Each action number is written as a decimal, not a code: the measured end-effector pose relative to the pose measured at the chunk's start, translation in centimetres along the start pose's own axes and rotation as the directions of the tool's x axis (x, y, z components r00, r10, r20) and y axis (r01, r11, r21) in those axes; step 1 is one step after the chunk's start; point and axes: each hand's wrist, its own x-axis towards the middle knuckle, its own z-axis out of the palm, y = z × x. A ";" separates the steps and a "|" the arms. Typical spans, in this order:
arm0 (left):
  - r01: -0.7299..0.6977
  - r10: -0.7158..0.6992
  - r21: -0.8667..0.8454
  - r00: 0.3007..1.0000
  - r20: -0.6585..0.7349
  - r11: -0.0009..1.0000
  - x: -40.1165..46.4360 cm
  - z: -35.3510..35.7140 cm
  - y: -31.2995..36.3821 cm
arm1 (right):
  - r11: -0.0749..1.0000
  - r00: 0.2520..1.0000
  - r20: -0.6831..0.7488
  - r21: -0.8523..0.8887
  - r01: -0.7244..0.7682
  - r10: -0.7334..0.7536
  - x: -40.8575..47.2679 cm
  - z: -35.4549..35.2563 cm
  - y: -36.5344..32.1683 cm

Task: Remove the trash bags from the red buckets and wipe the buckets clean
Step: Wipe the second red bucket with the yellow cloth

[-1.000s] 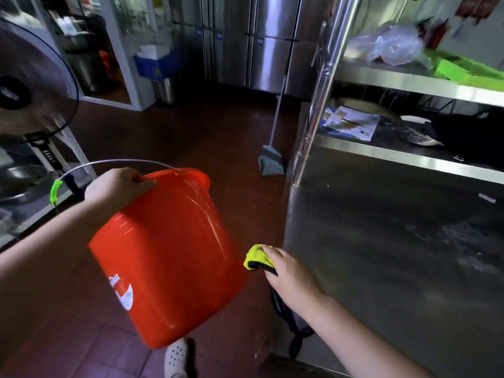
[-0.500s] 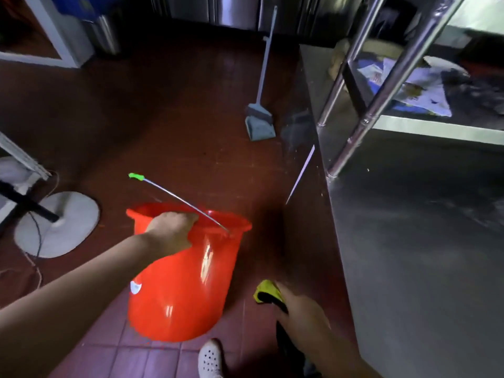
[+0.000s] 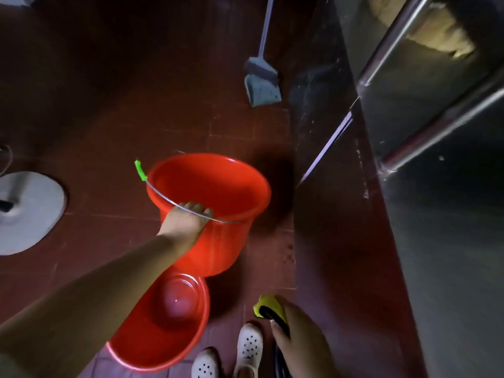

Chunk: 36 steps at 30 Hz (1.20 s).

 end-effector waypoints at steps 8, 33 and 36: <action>0.032 -0.033 -0.015 0.998 -0.051 0.999 6.0 15.9 -1.5 | 0.990 0.990 0.131 0.123 -0.073 0.056 10.7 10.0 7.3; 0.445 -0.349 0.005 0.694 0.630 0.895 -0.8 30.7 -1.0 | 0.969 0.950 0.312 0.239 -0.065 -0.013 15.9 20.6 6.8; 0.612 -0.488 -0.105 0.712 0.505 0.784 -4.6 28.5 -1.9 | 0.969 0.941 0.338 0.240 -0.060 -0.025 15.2 20.3 5.2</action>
